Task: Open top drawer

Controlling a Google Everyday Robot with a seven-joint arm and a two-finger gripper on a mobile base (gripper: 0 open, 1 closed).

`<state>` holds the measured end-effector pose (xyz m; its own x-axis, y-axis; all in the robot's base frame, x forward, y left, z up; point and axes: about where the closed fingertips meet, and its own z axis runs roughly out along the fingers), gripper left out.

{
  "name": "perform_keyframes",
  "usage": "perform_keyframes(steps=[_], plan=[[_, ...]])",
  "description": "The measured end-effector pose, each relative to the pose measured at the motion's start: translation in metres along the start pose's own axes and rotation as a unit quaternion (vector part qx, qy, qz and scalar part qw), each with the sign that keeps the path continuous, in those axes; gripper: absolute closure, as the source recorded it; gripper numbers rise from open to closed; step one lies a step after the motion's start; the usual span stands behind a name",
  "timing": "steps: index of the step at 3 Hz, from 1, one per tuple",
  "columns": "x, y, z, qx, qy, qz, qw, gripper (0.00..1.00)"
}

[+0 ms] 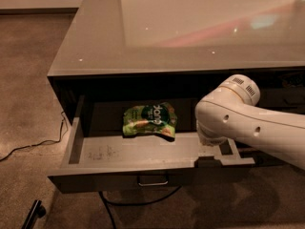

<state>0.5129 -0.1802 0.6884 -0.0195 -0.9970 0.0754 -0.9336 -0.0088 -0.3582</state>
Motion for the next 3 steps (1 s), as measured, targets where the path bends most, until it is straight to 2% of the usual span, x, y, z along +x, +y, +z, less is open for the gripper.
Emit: perform_keyframes(steps=[1, 3], plan=[[-0.004, 0.001, 0.018, -0.015, -0.006, -0.003, 0.9999, 1.0], [-0.008, 0.034, 0.034, -0.074, 0.022, -0.025, 0.9967, 1.0]])
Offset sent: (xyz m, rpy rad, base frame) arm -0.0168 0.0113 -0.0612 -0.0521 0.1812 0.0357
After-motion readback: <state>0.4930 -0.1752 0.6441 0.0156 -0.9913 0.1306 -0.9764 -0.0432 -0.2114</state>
